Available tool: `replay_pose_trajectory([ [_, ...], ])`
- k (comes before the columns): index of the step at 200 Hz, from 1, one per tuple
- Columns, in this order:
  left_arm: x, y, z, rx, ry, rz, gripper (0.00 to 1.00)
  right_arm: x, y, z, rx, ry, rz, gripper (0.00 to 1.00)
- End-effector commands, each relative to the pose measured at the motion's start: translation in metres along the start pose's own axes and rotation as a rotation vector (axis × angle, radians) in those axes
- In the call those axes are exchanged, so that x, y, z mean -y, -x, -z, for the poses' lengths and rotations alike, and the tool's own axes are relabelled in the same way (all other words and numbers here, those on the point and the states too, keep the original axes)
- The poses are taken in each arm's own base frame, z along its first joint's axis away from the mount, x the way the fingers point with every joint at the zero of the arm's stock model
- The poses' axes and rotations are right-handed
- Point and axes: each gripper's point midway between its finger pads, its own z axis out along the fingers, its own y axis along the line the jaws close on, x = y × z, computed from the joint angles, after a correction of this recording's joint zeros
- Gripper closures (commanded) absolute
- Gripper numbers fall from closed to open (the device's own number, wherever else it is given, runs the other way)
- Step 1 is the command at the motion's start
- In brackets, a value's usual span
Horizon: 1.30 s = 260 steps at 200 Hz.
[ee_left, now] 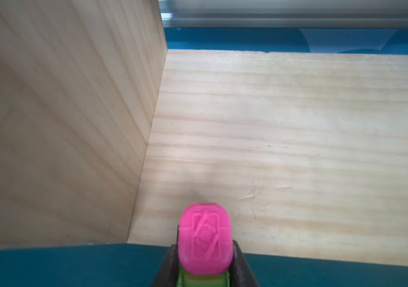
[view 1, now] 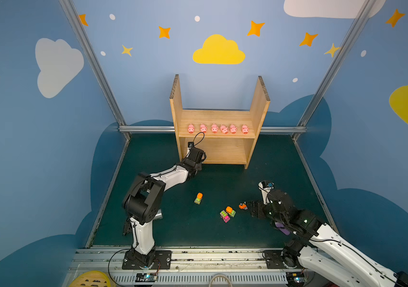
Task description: Place and organize the plastic toys onto the shelf
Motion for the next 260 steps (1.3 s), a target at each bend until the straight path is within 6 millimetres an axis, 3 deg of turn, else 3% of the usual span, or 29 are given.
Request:
replay_pose_trajectory([
  [1, 0.001, 0.011, -0.008, 0.027, -0.011, -0.005, 0.73, 0.0, 0.003, -0.001, 0.003, -0.001, 0.003, 0.19],
  [127, -0.004, 0.017, -0.029, 0.025, -0.037, 0.034, 0.7, 0.0, 0.005, -0.001, 0.0, -0.009, -0.007, 0.19],
  [149, -0.005, 0.021, -0.029, 0.028, -0.036, 0.031, 0.65, 0.0, 0.005, -0.001, 0.0, -0.009, -0.009, 0.19],
  [176, -0.004, 0.022, -0.026, 0.029, -0.048, 0.033, 0.48, 0.001, 0.006, -0.001, 0.002, -0.011, -0.011, 0.19],
  [260, -0.005, 0.028, -0.019, 0.03, -0.052, 0.04, 0.44, -0.002, 0.01, 0.001, 0.007, -0.003, -0.011, 0.19],
])
